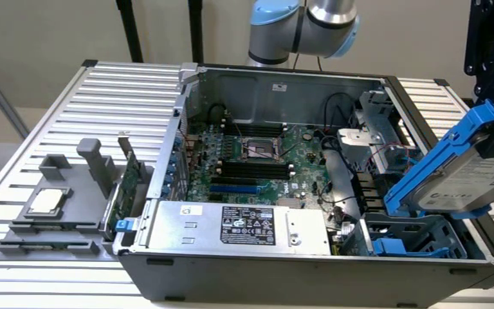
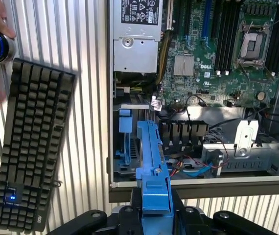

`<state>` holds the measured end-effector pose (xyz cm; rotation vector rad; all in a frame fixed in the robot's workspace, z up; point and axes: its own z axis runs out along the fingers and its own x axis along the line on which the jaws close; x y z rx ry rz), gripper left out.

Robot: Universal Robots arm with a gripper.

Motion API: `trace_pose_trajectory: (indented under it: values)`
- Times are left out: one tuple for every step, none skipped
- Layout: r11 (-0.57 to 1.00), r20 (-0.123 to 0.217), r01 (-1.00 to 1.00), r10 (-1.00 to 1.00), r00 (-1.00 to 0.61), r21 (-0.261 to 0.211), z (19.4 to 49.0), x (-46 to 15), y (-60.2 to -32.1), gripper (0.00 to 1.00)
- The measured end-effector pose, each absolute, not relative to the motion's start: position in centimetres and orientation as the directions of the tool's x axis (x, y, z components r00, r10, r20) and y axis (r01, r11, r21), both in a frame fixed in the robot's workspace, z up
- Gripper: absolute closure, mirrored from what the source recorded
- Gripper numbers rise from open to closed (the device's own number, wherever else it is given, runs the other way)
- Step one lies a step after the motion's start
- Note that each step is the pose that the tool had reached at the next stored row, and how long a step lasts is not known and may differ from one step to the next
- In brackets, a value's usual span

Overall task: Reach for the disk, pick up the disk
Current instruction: 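Pick up the disk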

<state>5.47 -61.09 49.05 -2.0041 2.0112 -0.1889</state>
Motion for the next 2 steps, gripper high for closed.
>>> trace_pose_trajectory:
  values:
    - [0.021, -0.115, -0.955, -0.993, 0.014, -0.297, 49.05, 5.47, -61.09, 0.67]
    - [0.021, -0.115, -0.955, -0.993, 0.014, -0.297, 49.05, 5.47, -61.09, 0.67]
